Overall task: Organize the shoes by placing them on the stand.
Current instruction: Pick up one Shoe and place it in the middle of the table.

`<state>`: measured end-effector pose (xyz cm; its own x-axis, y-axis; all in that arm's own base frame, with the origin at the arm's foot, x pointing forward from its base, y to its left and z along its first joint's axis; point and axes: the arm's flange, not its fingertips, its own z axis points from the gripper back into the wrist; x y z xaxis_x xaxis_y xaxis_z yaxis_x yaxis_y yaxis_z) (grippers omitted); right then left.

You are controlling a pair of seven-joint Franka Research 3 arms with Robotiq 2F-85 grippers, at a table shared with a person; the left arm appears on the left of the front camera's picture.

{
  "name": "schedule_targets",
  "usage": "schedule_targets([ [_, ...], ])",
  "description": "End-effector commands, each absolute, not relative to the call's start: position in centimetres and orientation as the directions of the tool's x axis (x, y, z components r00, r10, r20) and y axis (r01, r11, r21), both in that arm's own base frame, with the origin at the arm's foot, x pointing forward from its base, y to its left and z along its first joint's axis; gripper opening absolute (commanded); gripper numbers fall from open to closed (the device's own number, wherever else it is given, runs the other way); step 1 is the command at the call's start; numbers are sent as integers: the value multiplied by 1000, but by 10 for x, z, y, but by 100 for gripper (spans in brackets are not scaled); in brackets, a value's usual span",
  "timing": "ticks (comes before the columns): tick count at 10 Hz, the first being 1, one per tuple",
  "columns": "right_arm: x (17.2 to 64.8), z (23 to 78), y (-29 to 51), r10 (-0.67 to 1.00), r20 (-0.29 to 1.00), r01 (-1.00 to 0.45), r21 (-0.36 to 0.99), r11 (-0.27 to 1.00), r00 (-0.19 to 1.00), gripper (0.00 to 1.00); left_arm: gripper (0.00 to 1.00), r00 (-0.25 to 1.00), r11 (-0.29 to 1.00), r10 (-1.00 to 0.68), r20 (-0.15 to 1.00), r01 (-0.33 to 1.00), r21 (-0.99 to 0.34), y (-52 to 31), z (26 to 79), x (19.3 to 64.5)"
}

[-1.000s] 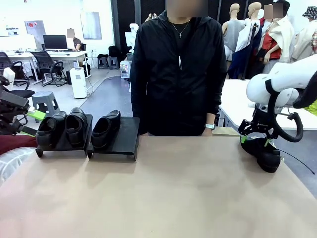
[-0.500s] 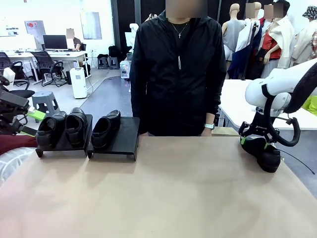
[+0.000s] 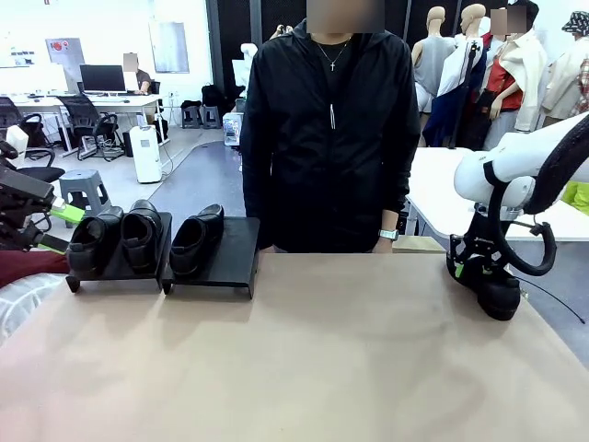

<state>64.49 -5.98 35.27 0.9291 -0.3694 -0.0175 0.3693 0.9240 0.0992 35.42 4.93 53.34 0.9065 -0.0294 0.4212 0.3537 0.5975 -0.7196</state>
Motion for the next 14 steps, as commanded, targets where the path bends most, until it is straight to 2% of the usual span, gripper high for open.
schedule_targets([
  [1,651,356,-58,-385,-29,387,72,920,922,0,100,902,595,-42,429,367,-715,52,533,353],
  [7,650,357,-59,-380,-53,383,76,921,923,0,100,902,595,-42,429,367,-715,52,533,353],
  [9,635,379,-57,-348,-40,350,104,931,937,0,100,902,595,-42,429,367,-715,52,533,353],
  [11,579,432,-39,-212,-80,224,195,955,974,0,100,902,595,-42,429,367,-715,52,533,353],
  [12,532,458,-22,-169,-45,175,220,960,985,0,100,902,595,-42,429,367,-715,52,533,353],
  [14,463,479,-20,-273,39,262,177,949,961,0,100,902,595,-42,429,367,-715,52,533,353],
])
